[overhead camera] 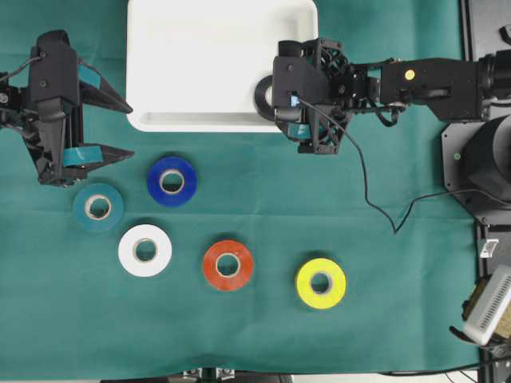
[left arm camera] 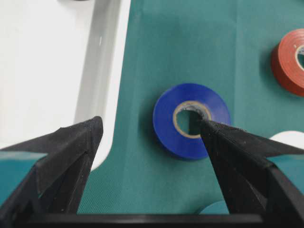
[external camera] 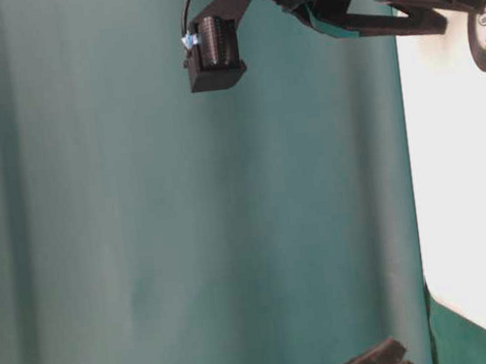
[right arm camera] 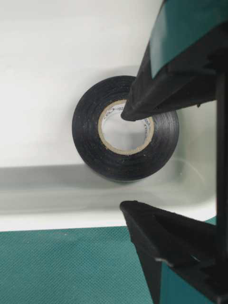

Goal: Put the tape alternately from left to right into the white case.
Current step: 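Open the right gripper to release the black roll and withdraw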

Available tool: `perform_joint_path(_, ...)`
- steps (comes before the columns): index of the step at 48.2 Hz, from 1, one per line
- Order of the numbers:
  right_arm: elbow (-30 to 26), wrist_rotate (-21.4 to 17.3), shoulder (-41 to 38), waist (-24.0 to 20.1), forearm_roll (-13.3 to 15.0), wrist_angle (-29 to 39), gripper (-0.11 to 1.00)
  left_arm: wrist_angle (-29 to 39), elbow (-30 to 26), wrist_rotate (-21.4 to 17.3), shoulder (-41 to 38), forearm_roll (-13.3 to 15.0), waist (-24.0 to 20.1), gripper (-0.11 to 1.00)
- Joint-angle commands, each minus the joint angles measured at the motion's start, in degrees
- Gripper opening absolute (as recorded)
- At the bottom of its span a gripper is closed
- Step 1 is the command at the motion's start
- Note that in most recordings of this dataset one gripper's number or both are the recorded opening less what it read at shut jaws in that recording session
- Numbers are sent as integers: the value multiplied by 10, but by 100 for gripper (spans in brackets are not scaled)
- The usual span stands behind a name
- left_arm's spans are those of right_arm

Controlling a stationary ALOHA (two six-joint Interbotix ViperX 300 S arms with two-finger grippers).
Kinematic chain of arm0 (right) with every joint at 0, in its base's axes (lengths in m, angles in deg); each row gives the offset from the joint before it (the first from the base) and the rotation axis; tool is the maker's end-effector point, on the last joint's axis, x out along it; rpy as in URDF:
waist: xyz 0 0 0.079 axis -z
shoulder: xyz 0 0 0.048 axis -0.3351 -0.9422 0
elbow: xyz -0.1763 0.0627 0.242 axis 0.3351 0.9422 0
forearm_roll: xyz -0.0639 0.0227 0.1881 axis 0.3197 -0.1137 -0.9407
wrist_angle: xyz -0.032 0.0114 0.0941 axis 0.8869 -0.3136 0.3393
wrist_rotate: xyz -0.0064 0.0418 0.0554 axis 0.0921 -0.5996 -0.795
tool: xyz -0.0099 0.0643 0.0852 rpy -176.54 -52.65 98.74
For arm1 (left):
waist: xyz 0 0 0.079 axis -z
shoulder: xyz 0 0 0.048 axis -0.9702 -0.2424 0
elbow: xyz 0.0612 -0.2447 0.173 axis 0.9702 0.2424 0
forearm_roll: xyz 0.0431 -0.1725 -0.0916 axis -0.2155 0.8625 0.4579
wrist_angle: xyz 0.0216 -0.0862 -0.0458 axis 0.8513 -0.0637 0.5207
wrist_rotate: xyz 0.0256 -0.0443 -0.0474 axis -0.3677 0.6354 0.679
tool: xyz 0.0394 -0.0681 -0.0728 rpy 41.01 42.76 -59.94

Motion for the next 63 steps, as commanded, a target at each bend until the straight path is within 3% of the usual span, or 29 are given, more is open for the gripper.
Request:
perform_joint_path(1,-11,0,7,-1,1,-1,75,1,-5,0,4,0,0,65)
perform_joint_path(19,-12,-1,53,-13,-1,16,75,8,-5,0,7,0,1,64)
perform_joint_path(33,-4,-2,97,-101,-4,9,75,11,-5,0,7,0,0,65)
perform_joint_path(44,-1,-1,97,-165,-4,-37,75,11,-5,0,7,0,0,65)
perform_joint_path(63,33,-11,76,-185,-5,-91,75,11,0,0,7,0,0,65)
